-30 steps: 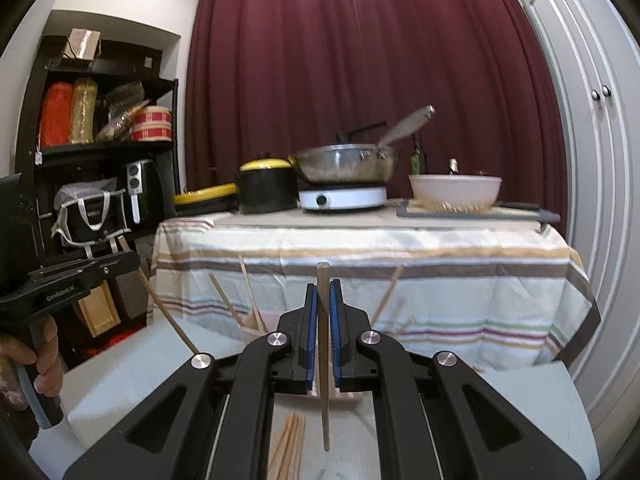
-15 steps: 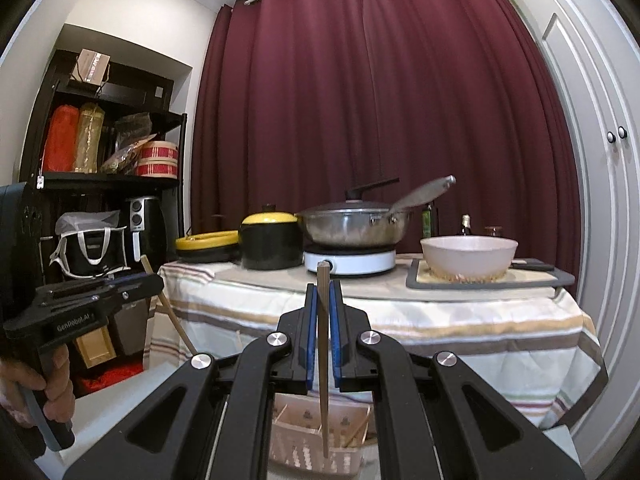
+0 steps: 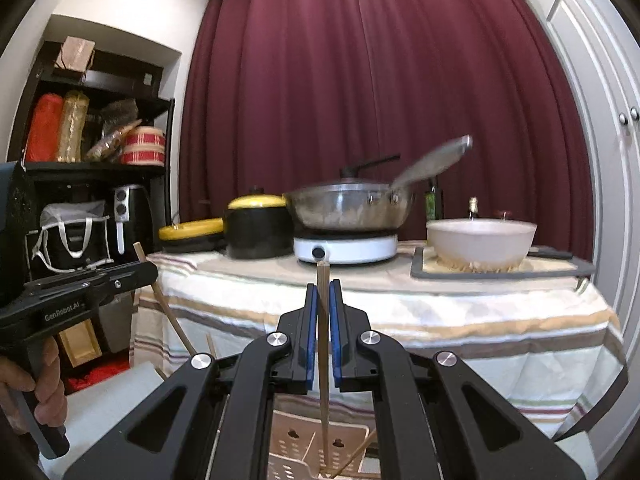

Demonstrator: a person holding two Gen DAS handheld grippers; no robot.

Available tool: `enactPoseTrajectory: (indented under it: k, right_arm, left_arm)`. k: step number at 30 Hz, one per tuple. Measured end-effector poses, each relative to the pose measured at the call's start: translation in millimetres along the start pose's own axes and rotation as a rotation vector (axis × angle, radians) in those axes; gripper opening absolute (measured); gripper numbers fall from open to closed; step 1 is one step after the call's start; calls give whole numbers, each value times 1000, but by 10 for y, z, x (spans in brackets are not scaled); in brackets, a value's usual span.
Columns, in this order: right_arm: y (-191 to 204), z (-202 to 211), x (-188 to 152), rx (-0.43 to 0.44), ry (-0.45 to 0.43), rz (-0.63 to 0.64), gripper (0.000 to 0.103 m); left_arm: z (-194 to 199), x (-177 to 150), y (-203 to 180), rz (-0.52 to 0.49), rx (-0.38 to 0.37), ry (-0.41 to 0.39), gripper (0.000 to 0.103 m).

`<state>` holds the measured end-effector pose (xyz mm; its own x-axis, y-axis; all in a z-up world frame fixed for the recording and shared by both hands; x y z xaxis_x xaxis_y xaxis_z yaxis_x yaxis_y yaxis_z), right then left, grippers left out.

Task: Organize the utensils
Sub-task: 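Lift both held chopsticks upright and carry them above the caddy, then lower both chopsticks into the caddy and open both tools, then move both open tools down toward the remaining chopsticks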

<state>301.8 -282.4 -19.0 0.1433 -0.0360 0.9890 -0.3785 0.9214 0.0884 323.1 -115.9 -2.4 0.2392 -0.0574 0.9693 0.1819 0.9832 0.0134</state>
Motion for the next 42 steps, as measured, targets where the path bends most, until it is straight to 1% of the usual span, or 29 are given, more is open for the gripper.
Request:
enactPoseTrajectory:
  k: [3, 5, 7, 8, 9, 10, 11, 12, 13, 14, 18, 21, 24, 27, 29, 34, 39, 42]
  right_arm:
    - [-55, -123, -227, 0, 45, -24, 7]
    - [-87, -193, -379, 4, 79, -43, 7]
    - [-105, -220, -496, 5, 103, -57, 7]
    - [-108, -218, -529, 5, 108, -60, 7]
    - [-106, -221, -543, 4, 110, -59, 8]
    - [-100, -212, -546, 1, 111, -56, 10]
    - [-86, -190, -540, 1, 109, -52, 12]
    - [-74, -167, -525, 1, 106, -49, 14]
    - [-58, -140, -507, 0, 103, -45, 17]
    - [-26, -85, -477, -2, 95, -39, 19]
    - [93, 108, -378, 0, 71, -17, 25]
    - [203, 293, -362, 1, 61, -5, 26]
    - [289, 478, -416, 0, 66, -6, 27]
    - [342, 653, -530, -10, 81, -12, 27]
    - [362, 772, -636, -32, 93, -6, 27]
    - [372, 996, -880, -49, 128, -38, 27]
    - [400, 1215, -1177, -68, 167, -62, 27]
    - [444, 1308, -1368, -75, 192, -66, 27]
  left_arm:
    - [-142, -216, 8, -7, 2, 41, 6]
    - [-228, -367, 6, -17, 8, 64, 9]
    - [-286, -489, -10, -33, 9, 89, 20]
    - [-295, -534, -13, -34, 9, 96, 24]
    - [-289, -559, -12, -32, 6, 102, 32]
    - [-274, -561, -10, -26, 1, 102, 37]
    - [-246, -554, -10, -20, -4, 98, 40]
    - [-220, -540, -5, -16, -6, 94, 46]
    - [-171, -518, -4, -12, -8, 84, 49]
    - [-114, -493, -5, -10, -12, 73, 49]
    - [81, -421, -25, -15, -18, 42, 59]
    - [261, -417, -35, -8, -26, 33, 60]
    - [436, -488, -26, -9, -16, 32, 61]
    - [591, -644, -8, -15, 4, 45, 61]
    - [682, -786, 5, -19, 14, 66, 61]
    - [858, -1112, 117, 6, 47, 124, 61]
    - [1028, -1412, 198, 10, 87, 162, 61]
    - [1107, -1587, 194, 5, 98, 184, 61]
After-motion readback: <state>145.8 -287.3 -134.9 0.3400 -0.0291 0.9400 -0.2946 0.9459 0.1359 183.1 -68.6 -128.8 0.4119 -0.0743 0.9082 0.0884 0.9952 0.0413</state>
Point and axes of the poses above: each gripper's, at about its wrist camera, not at the fingertips, and z roughly against the way its jaws point, y to its left, x to its top, the point moved 10 cm from there along -z, roughly the way its jaws point, and after that the axes turned 10 degrees about x, right-handed, at the moved point
